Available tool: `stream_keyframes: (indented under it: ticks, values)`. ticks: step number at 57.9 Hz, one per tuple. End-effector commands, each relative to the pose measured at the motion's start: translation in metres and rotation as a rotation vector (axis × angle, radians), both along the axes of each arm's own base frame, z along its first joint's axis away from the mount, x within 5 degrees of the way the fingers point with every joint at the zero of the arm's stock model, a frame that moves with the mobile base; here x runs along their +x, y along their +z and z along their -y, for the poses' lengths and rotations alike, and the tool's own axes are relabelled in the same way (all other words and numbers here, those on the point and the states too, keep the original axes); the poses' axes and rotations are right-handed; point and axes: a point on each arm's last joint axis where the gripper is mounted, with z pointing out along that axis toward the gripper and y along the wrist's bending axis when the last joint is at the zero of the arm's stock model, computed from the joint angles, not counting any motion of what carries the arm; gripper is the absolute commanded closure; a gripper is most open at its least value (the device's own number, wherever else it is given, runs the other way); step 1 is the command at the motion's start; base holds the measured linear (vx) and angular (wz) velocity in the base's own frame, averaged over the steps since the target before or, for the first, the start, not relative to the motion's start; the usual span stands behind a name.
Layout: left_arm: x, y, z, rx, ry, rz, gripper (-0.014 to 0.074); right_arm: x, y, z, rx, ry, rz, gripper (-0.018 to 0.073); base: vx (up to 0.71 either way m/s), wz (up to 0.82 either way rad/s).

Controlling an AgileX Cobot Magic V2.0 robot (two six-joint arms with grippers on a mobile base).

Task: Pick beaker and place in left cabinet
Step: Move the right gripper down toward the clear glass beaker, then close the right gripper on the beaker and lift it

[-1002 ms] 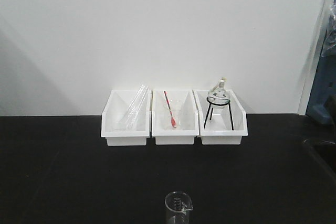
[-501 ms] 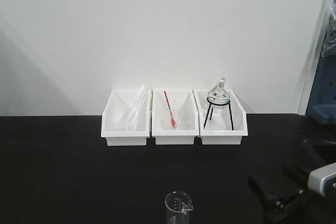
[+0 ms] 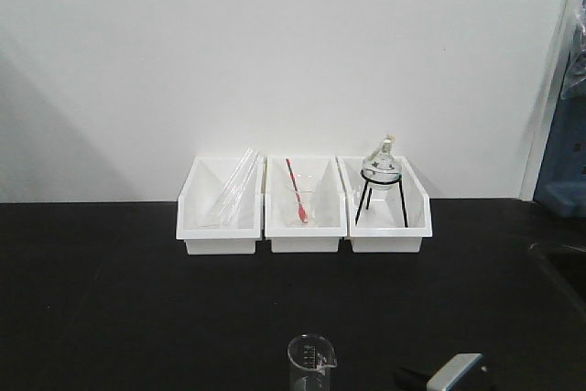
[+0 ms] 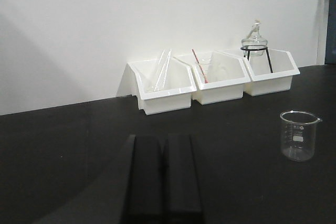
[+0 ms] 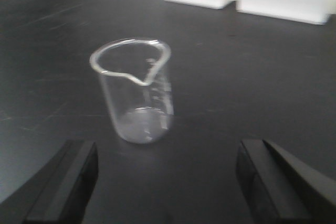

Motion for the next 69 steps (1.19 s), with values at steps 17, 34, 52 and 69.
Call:
stream_keyframes:
  ticks: [17,34,52,69]
  values:
    - [-0.001,0.003,0.0,-0.033,-0.004,0.081,0.0596,0.039,0.015,-0.042,0.19,0.06,0.225,-0.0024,0.0,0.0]
    - [-0.001,0.003,0.0,-0.033,-0.004,0.081,0.0596,0.07,0.005,-0.057,0.256,0.086,0.223,-0.0024,0.0,0.0]
    - [-0.001,0.003,0.0,-0.033,-0.004,0.081,0.0596,0.103,-0.002,-0.067,0.329,0.102,0.231,-0.0024,0.0,0.0]
    - [-0.001,0.003,0.0,-0.033,-0.004,0.081,0.0596,0.119,0.003,-0.071,0.342,0.107,0.279,0.0082,0.0,0.0]
